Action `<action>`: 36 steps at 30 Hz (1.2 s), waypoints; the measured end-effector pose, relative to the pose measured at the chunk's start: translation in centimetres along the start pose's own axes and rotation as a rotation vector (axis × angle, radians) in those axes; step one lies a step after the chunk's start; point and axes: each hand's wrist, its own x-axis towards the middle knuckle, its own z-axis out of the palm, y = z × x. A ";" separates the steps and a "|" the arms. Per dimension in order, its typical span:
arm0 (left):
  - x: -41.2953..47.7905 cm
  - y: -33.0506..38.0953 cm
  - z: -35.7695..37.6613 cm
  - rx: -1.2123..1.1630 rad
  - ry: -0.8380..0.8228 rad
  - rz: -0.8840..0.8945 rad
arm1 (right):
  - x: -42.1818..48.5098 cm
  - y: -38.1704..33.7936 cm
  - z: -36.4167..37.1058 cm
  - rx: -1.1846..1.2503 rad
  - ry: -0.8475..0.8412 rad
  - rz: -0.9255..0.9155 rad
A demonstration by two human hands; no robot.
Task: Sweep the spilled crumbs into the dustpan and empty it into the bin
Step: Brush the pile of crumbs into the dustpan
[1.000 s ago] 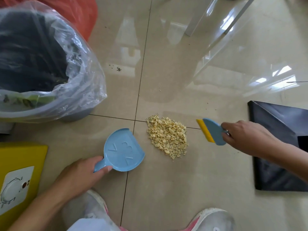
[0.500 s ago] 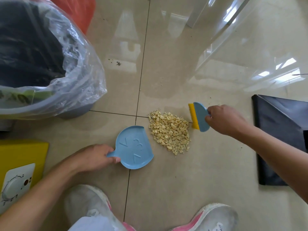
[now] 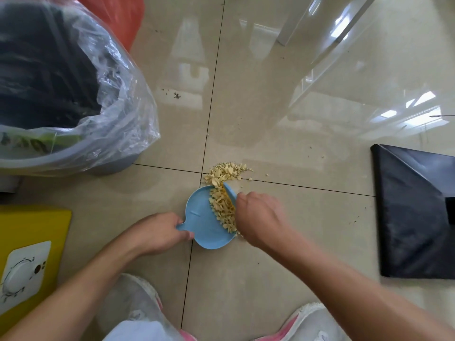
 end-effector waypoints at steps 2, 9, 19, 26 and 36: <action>0.1 0.0 0.1 -0.015 -0.005 -0.011 | -0.3 -0.8 -0.2 0.011 -0.014 -0.010; 0.0 0.1 0.3 -0.006 0.010 -0.016 | -2.0 -1.8 -0.8 0.041 -0.011 -0.050; -1.1 -0.9 1.6 0.016 0.029 0.005 | -2.2 1.6 -3.6 0.077 0.195 -0.026; -2.5 -2.7 2.4 -0.082 0.024 -0.088 | 4.5 6.1 -4.8 -0.077 0.291 0.109; -2.5 -3.2 3.4 -0.162 0.045 -0.117 | 3.9 -0.9 1.4 -0.182 0.203 -0.183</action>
